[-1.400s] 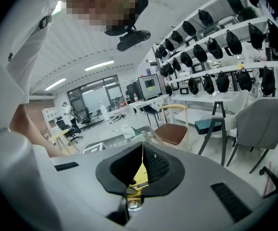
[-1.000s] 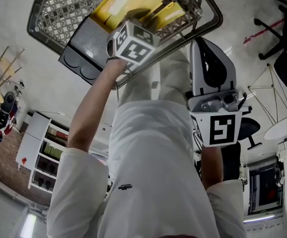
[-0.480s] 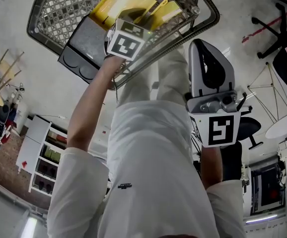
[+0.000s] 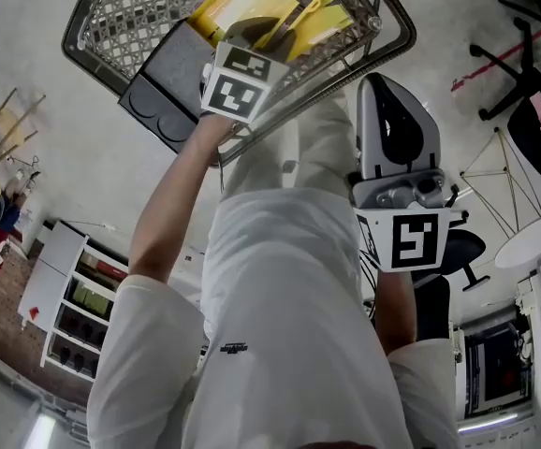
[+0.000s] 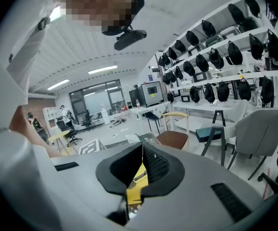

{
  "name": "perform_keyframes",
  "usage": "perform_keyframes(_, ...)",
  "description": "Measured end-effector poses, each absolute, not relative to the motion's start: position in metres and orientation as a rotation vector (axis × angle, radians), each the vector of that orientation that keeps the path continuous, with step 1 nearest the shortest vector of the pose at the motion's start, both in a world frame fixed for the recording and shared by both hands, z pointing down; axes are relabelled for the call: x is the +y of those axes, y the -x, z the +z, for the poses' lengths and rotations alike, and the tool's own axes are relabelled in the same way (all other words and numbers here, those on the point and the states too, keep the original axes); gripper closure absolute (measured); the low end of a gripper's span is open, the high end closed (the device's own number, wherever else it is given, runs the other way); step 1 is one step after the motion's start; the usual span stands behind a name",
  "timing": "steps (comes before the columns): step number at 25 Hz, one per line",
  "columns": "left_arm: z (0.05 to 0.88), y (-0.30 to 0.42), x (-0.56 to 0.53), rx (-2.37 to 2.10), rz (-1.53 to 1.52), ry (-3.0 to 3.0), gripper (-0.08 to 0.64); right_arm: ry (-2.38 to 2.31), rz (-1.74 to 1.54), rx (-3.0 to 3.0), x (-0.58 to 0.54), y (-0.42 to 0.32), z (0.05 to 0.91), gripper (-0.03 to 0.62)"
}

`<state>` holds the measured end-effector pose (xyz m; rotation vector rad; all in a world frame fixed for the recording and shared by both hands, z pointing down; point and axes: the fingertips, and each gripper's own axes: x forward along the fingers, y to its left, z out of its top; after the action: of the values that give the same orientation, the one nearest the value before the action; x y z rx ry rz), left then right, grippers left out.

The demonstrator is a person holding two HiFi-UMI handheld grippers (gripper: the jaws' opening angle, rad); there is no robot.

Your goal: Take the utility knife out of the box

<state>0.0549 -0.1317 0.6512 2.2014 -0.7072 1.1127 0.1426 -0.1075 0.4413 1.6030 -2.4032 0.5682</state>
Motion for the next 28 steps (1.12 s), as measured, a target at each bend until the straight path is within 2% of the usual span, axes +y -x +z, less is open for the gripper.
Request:
perform_keyframes(16, 0.536, -0.019, -0.132, -0.941, 0.817, -2.275, 0.454, -1.643, 0.401, -2.436, -0.078, -0.109, 0.368, 0.592)
perform_keyframes(28, 0.41, 0.013, -0.111, -1.089, 0.595, -2.44, 0.454, -1.706, 0.253, -2.446, -0.051, -0.089, 0.296, 0.592)
